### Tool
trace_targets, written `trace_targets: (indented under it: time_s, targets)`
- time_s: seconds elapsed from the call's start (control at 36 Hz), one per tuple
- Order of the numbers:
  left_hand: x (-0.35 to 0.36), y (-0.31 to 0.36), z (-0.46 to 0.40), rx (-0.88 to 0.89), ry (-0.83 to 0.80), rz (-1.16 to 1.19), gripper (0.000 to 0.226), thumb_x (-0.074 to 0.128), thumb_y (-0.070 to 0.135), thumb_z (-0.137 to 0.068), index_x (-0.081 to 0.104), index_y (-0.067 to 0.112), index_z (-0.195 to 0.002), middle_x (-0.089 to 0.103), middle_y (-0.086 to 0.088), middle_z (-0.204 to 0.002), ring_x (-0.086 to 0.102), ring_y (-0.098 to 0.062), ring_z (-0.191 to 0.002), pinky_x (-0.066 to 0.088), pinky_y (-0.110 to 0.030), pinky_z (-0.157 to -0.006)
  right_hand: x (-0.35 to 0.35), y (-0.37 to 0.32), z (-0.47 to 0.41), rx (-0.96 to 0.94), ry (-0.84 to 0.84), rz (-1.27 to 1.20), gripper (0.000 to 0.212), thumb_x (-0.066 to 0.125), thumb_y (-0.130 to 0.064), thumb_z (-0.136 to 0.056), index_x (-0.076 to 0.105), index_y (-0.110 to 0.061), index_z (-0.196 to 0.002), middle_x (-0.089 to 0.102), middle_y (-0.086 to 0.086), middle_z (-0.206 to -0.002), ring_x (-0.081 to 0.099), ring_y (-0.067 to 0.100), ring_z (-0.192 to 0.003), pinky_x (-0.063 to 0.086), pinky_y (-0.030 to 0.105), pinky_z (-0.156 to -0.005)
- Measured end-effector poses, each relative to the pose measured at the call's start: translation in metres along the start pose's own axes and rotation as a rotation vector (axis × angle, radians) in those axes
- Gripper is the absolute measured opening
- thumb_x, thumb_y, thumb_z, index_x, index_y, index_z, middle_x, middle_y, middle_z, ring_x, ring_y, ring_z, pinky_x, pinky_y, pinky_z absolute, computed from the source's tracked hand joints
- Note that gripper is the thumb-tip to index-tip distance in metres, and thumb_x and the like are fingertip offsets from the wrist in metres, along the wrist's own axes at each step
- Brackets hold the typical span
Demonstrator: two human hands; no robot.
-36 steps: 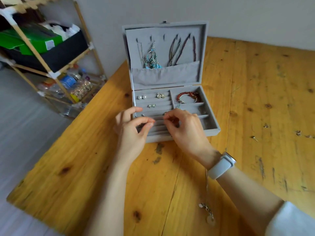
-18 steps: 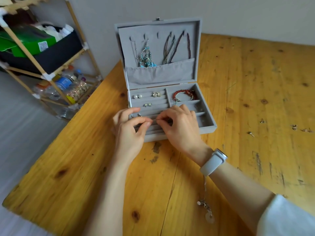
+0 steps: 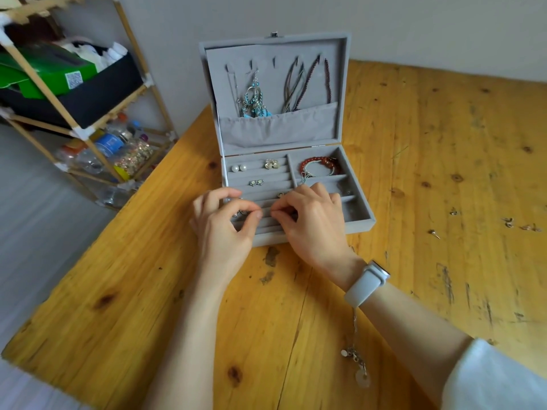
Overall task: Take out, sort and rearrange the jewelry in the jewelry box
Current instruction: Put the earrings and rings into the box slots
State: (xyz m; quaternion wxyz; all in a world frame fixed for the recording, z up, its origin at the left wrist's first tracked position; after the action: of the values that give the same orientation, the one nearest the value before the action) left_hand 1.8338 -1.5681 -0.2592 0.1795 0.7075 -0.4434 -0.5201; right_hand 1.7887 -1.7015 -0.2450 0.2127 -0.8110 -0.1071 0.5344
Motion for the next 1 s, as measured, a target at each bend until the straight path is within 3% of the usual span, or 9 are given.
trace_targets:
  time_s: [0.22,0.53,0.72,1.0]
  targets:
    - [-0.014,0.005,0.006,0.06,0.056,-0.048,0.031,0.043,0.028,-0.068,0.073,0.028,-0.073,0.052,0.015,-0.105,0.038,-0.014,-0.111,0.017,-0.024,-0.083,-0.002,-0.002,-0.001,0.008,0.045,-0.003,0.01,0.06,-0.031,-0.084,0.069,-0.03,-0.085,0.058,-0.006,-0.084,0.045,0.019,-0.088,0.013,0.028,-0.069]
    - [-0.006,0.01,0.008,0.096,0.009,-0.128,0.032,0.043,0.03,-0.069,0.075,0.028,-0.076,0.059,0.006,-0.11,0.037,-0.019,-0.114,0.019,-0.03,-0.086,-0.004,-0.005,0.0,-0.018,0.095,0.061,0.013,0.06,-0.035,-0.076,0.072,-0.035,-0.08,0.055,-0.008,-0.07,0.05,0.022,-0.074,0.011,0.03,-0.064]
    - [-0.008,0.009,0.007,0.103,0.019,-0.129,0.034,0.044,0.028,-0.067,0.075,0.028,-0.08,0.058,0.006,-0.111,0.038,-0.02,-0.114,0.021,-0.031,-0.087,-0.009,-0.005,0.007,-0.045,0.123,-0.086,0.039,0.037,-0.025,-0.073,0.073,-0.028,-0.085,0.05,-0.007,-0.069,0.045,0.019,-0.073,0.018,0.03,-0.068]
    - [-0.002,0.006,0.008,0.096,-0.01,-0.145,0.034,0.043,0.031,-0.068,0.075,0.03,-0.079,0.057,0.006,-0.112,0.038,-0.021,-0.115,0.022,-0.034,-0.088,-0.009,-0.008,0.01,-0.097,0.137,-0.033,0.034,0.041,-0.021,-0.071,0.074,-0.027,-0.08,0.05,-0.006,-0.069,0.045,0.019,-0.074,0.018,0.03,-0.068]
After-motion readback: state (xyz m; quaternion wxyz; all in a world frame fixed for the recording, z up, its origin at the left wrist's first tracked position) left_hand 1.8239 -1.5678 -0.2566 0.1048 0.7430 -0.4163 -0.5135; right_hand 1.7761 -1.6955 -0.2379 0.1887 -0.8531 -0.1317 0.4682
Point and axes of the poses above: each hand's wrist, its own z-axis away from the middle knuckle, its own x-axis out of the palm, y = z × x, the point moved 10 cm from there along -z, towards the middle knuckle
